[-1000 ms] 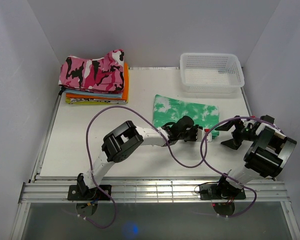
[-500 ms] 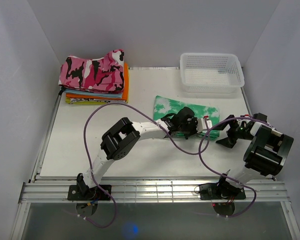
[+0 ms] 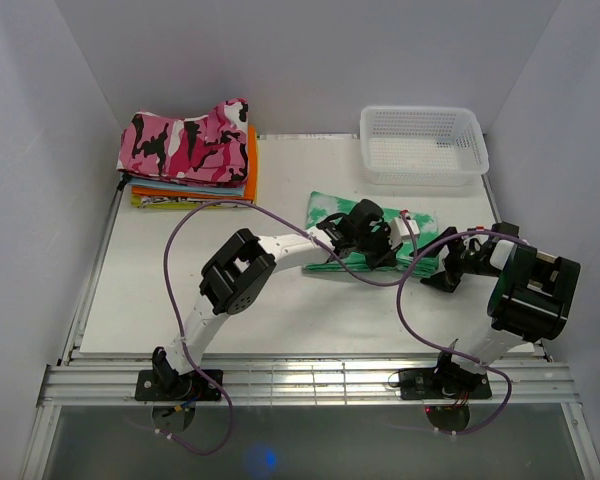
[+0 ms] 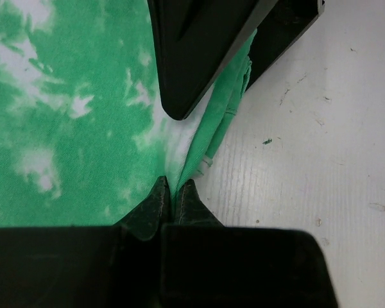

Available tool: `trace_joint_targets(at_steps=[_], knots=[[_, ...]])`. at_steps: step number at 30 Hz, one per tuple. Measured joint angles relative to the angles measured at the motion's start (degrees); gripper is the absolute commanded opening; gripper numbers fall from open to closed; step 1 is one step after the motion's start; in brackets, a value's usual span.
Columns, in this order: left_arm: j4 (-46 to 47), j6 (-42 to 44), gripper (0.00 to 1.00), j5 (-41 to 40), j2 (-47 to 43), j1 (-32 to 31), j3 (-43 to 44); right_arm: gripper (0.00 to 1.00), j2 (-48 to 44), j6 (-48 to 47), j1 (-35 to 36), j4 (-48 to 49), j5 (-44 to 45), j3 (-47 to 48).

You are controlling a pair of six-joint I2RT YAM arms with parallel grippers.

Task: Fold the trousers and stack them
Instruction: Fold the trousers

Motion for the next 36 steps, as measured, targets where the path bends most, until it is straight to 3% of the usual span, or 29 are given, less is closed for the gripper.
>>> trace_joint_targets(at_steps=[2,5,8,11,12,14,15,16,18,23,27,32,36], knots=[[-0.1,-0.9,0.00,0.3,0.1,0.0,0.2,1.00,0.1,0.7,0.1,0.7,-0.5,-0.2],[-0.2,-1.7,0.00,0.5,0.1,0.1,0.2,0.83,0.7,1.7,0.2,1.9,-0.9,-0.3],[-0.3,-2.4,0.00,0.8,0.1,0.3,0.2,0.75,1.6,2.4,0.2,2.8,-0.5,-0.3],[-0.4,-3.0,0.00,0.9,0.1,0.4,0.2,0.51,2.3,2.8,0.3,3.7,0.0,-0.3],[-0.5,-3.2,0.00,0.8,0.1,0.4,0.2,0.36,2.6,3.0,0.4,4.1,0.0,-0.3],[-1.0,-3.6,0.31,0.8,0.1,0.4,0.2,0.20,2.9,3.6,0.8,4.5,-0.6,-0.3],[-1.2,-3.5,0.41,0.6,0.1,0.4,0.2,0.11,2.9,3.7,0.9,4.6,-0.6,-0.3],[-1.6,-3.9,0.53,0.7,0.1,0.5,0.2,0.08,2.9,3.7,1.1,4.5,-0.4,-0.4],[-2.0,-5.9,0.58,1.3,-0.1,1.0,0.1,0.08,2.9,3.7,1.2,4.6,0.2,-0.4],[-4.7,-16.3,0.62,5.4,-4.7,5.7,-4.7,0.08,3.1,3.2,1.2,4.6,0.3,-0.3],[-9.1,-26.7,0.64,8.3,-15.4,17.4,-14.8,0.08,3.2,2.4,1.2,4.5,0.5,-0.3],[-15.6,-31.6,0.66,7.3,-28.4,32.9,-24.1,0.08,3.0,0.8,1.3,4.2,1.1,-0.3],[-17.6,-33.9,0.66,7.5,-32.7,33.9,-30.1,0.08,1.2,-0.6,1.9,3.9,2.9,-0.9]])
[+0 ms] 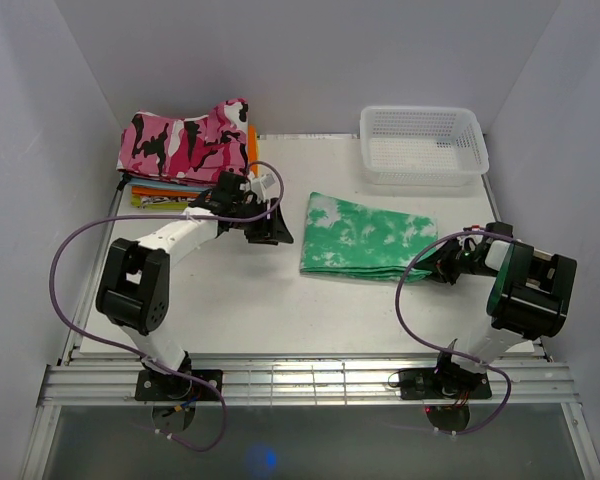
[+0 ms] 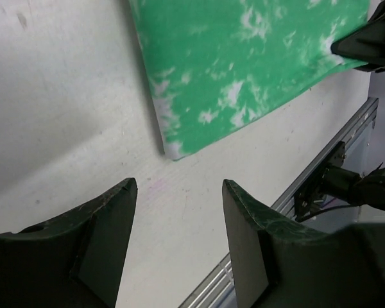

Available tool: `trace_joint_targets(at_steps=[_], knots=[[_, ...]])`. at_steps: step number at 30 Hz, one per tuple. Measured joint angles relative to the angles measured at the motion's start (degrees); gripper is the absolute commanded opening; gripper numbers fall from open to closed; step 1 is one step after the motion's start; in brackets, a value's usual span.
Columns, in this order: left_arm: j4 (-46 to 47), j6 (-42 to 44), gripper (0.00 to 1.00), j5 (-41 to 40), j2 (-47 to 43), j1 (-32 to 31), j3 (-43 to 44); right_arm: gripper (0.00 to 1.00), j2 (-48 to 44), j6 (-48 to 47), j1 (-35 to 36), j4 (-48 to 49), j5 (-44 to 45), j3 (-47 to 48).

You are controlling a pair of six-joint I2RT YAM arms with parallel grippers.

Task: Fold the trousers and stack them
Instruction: Fold the trousers

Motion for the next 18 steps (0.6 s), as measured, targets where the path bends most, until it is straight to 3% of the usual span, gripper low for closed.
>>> trace_joint_targets(at_steps=[5,11,18], knots=[[0.8,-6.0,0.67,1.4,1.9,-1.0,-6.4,0.08,-4.7,-0.4,1.6,0.3,3.5,-2.6],[7.3,-13.6,0.71,2.8,7.3,-1.0,-8.3,0.08,-6.4,-0.2,2.7,0.7,5.7,-4.1],[14.7,-20.8,0.70,5.5,11.1,-1.3,-8.3,0.44,-6.4,-0.4,2.7,-0.1,7.2,-4.1]])
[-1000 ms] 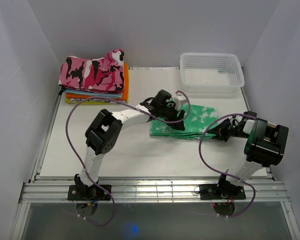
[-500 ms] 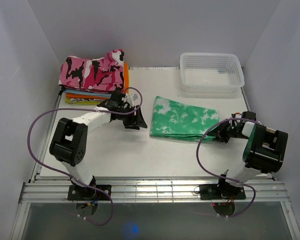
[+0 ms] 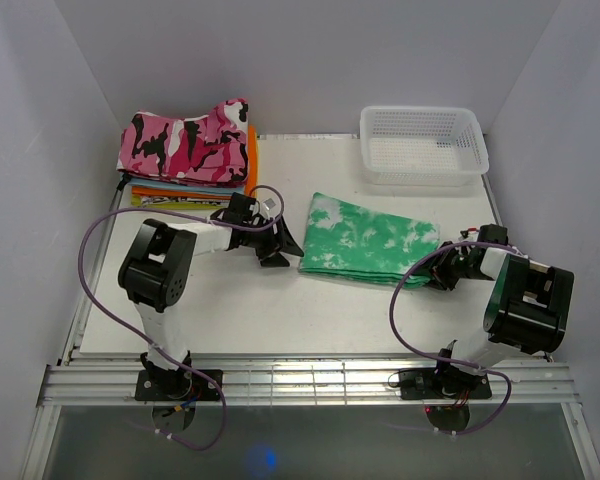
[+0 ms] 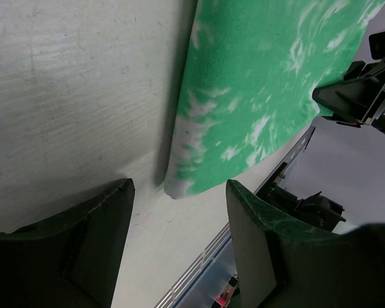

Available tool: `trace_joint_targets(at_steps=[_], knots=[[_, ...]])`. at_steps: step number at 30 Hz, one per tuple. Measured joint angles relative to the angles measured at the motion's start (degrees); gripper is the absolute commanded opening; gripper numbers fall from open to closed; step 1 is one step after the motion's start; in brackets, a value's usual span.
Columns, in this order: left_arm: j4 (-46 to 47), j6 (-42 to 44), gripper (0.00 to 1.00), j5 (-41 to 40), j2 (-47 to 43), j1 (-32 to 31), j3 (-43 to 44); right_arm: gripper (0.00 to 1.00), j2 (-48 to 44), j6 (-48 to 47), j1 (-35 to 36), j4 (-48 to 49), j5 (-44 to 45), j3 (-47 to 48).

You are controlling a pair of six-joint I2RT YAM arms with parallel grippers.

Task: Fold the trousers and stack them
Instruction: Fold the trousers

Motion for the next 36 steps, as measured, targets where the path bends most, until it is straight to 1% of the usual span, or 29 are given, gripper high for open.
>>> trace_joint_targets(at_steps=[3,7,8,10,11,14,16,17,20,22,23,24,27,28,29,30,36], knots=[[2.2,-2.1,0.67,-0.1,0.2,-0.5,-0.7,0.46,-0.1,-0.2,0.0,-0.8,0.7,0.0],[4.1,-4.5,0.64,-0.2,0.2,-2.8,-1.9,0.47,-0.6,-0.2,0.0,-1.5,1.0,-0.1],[4.3,-5.0,0.63,-0.3,0.2,-3.4,-2.1,0.51,-0.7,-0.2,0.0,-1.7,1.0,-0.2],[4.6,-5.9,0.63,-0.9,0.2,-4.2,-2.4,0.53,-1.0,-0.1,0.0,-2.0,1.0,-0.2],[4.6,-6.3,0.63,-1.2,0.2,-4.5,-2.6,0.56,-1.1,-0.1,0.0,-2.1,1.0,-0.2],[4.4,-7.1,0.62,-1.9,0.3,-4.8,-2.5,0.56,-1.4,-0.1,0.0,-2.6,0.8,-0.2],[3.8,-7.6,0.60,-2.3,0.4,-5.0,-2.2,0.51,-1.4,-0.1,0.0,-2.7,0.9,-0.1],[3.4,-7.7,0.59,-2.6,0.6,-5.1,-1.9,0.44,-1.4,-0.2,0.0,-2.8,1.0,-0.1],[2.6,-8.0,0.55,-3.4,1.2,-5.4,-0.9,0.31,-1.2,-0.4,0.0,-3.2,2.5,-0.2],[2.3,-8.1,0.51,-3.9,1.6,-5.6,-0.4,0.30,-1.2,-0.4,0.1,-3.3,2.6,-0.2],[2.3,-8.2,0.47,-4.1,1.8,-5.6,-0.2,0.23,-1.2,-0.4,0.1,-3.3,2.6,-0.2],[2.2,-8.2,0.39,-4.2,2.0,-5.7,0.0,0.20,-1.1,-0.4,0.0,-3.3,2.5,-0.2],[1.9,-7.8,0.25,-4.9,3.0,-5.7,0.7,0.13,-0.8,-0.5,0.0,-3.5,2.4,0.0],[1.7,-7.4,0.12,-5.0,3.2,-5.8,1.0,0.11,-0.7,-0.5,0.1,-3.8,2.4,0.3],[1.5,-7.3,0.05,-5.1,3.3,-5.9,1.2,0.08,-0.7,-0.6,0.1,-4.1,2.5,0.5],[1.2,-6.7,0.00,-5.3,3.3,-5.9,1.6,0.08,-0.6,-0.7,0.2,-4.3,2.5,0.7],[-0.8,-1.0,0.00,-7.1,2.7,-6.4,3.1,0.08,-0.5,-1.4,1.4,-6.6,3.3,2.9]])
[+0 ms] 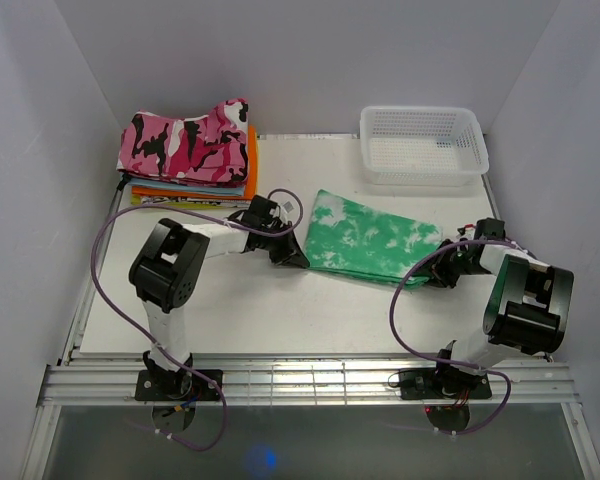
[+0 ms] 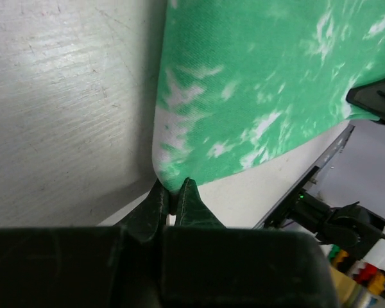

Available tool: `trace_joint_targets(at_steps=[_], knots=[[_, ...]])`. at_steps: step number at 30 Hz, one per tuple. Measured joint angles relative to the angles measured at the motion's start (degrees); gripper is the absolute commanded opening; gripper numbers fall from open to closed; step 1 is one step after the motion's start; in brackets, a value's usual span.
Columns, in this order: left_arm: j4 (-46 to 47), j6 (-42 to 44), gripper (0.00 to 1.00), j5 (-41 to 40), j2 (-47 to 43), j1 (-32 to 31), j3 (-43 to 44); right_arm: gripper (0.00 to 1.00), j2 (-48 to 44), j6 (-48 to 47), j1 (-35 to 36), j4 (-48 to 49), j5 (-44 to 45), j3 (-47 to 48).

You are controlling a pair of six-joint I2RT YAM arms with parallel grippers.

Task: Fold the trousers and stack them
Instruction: Fold the trousers, then neatly place the folded trousers to the corner

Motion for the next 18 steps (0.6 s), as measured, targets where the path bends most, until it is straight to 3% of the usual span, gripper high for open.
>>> trace_joint_targets(at_steps=[18], knots=[[-12.5,30.8,0.00,-14.3,-14.9,-0.5,4.8,0.08,-7.5,-4.8,17.3,-2.8,11.5,13.8]])
